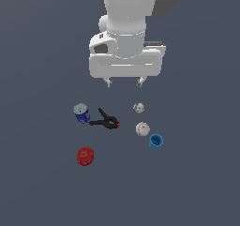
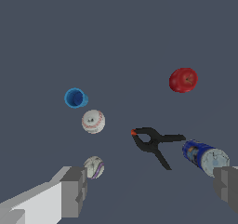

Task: Pick up a designated object from a clutter of objects.

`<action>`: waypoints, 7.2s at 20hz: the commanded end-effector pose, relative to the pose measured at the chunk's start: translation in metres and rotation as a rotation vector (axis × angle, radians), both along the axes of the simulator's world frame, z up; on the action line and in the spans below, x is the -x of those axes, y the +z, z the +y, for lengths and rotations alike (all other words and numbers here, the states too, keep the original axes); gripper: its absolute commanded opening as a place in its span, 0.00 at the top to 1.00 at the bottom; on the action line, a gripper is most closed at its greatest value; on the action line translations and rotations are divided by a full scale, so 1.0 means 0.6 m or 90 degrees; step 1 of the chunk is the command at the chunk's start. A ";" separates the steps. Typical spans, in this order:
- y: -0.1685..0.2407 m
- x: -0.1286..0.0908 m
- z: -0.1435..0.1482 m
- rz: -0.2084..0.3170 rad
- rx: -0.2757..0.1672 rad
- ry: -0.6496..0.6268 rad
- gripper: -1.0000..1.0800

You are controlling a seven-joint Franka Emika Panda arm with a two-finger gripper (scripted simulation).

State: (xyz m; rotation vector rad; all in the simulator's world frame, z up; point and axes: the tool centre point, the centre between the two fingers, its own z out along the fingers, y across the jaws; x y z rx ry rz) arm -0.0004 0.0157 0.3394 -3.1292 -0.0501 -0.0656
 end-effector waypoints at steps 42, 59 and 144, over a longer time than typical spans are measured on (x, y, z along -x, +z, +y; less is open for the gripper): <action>-0.195 -0.003 -0.078 0.014 0.049 0.289 0.04; -0.369 0.053 -0.142 0.030 0.042 0.564 0.04; -0.178 0.038 -0.103 0.017 0.020 0.718 1.00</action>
